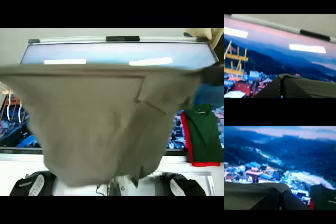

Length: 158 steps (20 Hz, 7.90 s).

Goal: Fold the shirts.

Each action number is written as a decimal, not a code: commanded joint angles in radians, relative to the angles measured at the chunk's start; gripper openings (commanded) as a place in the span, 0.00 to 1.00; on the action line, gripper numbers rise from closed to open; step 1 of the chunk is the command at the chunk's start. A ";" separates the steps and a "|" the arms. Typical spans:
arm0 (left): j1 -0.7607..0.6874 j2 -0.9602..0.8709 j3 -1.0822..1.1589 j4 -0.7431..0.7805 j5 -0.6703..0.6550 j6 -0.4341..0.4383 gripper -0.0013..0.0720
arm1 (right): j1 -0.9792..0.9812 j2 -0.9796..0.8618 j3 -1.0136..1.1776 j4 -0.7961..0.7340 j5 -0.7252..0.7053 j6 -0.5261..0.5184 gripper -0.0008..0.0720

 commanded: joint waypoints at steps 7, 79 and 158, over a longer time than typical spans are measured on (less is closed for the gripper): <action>-0.001 -0.465 -0.215 -0.141 0.344 0.018 0.06 | 0.000 -0.523 -0.156 0.403 -0.636 0.143 0.10; 0.215 -0.277 -0.385 -0.393 -0.138 0.327 0.05 | -0.026 -0.237 -0.564 0.342 -0.192 -0.128 0.10; -0.006 -0.985 0.045 -0.152 -0.281 0.201 0.06 | 0.064 -0.554 -0.274 0.008 -0.175 0.248 0.10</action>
